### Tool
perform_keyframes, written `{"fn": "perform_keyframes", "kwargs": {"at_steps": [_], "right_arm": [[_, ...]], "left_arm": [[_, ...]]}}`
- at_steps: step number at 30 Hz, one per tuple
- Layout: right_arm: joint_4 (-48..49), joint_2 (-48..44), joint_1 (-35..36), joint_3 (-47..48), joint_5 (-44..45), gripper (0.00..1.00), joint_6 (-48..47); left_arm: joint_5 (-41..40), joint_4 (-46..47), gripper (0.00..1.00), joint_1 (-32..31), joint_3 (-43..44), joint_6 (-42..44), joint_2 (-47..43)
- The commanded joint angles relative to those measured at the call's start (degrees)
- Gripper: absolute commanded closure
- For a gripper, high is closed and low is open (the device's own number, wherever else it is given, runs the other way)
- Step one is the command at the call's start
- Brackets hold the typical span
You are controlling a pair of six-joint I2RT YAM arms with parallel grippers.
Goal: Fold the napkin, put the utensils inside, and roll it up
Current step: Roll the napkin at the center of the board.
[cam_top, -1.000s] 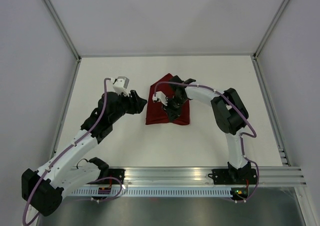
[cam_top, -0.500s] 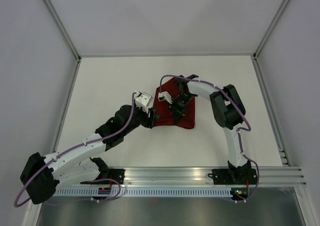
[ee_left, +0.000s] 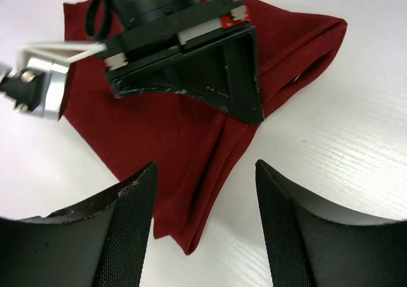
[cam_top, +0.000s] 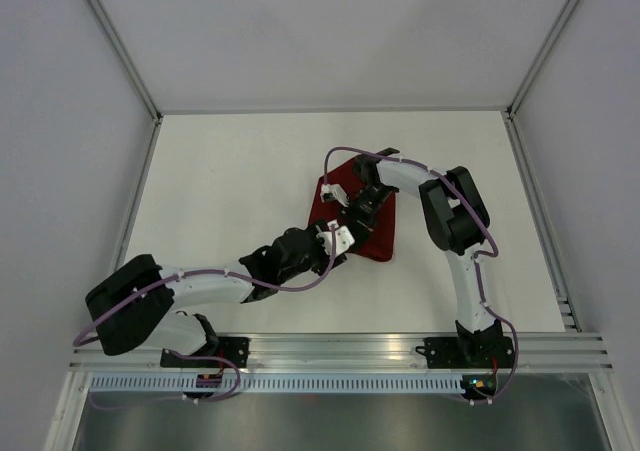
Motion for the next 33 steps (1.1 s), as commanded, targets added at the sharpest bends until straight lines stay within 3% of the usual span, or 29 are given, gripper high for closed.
{"fn": "perform_keyframes", "kwargs": {"at_steps": [1, 17, 24, 27, 28, 30, 31, 33], "right_arm": [[0.81, 5.02, -0.81, -1.38, 8.75, 0.91, -3.84], [0.11, 6.08, -2.04, -1.38, 9.10, 0.93, -4.73], [-0.07, 6.25, -2.21, -1.12, 9.36, 0.93, -5.08], [-0.33, 6.43, -2.39, -0.85, 9.36, 0.93, -5.25], [-0.33, 6.60, -2.48, -0.77, 9.45, 0.93, -5.16], [-0.33, 6.87, -2.57, -0.59, 9.37, 0.93, -5.16], [-0.33, 7.04, -2.57, -0.50, 9.36, 0.93, -5.16], [-0.33, 7.04, -2.57, -0.50, 9.36, 0.93, -5.08]], "left_arm": [[-0.70, 9.38, 0.33, -2.34, 0.48, 11.23, 4.13], [-5.01, 15.54, 0.28, -4.63, 5.40, 25.73, 21.46], [-3.17, 11.42, 0.32, -4.81, 7.68, 27.50, 25.94], [-1.86, 8.43, 0.41, -4.81, 9.00, 26.53, 26.39], [-1.67, 6.07, 0.50, -4.72, 9.44, 26.09, 26.65], [-0.80, 3.34, 0.58, -4.63, 10.93, 24.60, 26.91], [-0.45, 0.02, 0.68, -4.63, 11.55, 24.07, 27.35], [0.52, -3.86, 0.75, -4.46, 14.35, 21.97, 27.79]]}}
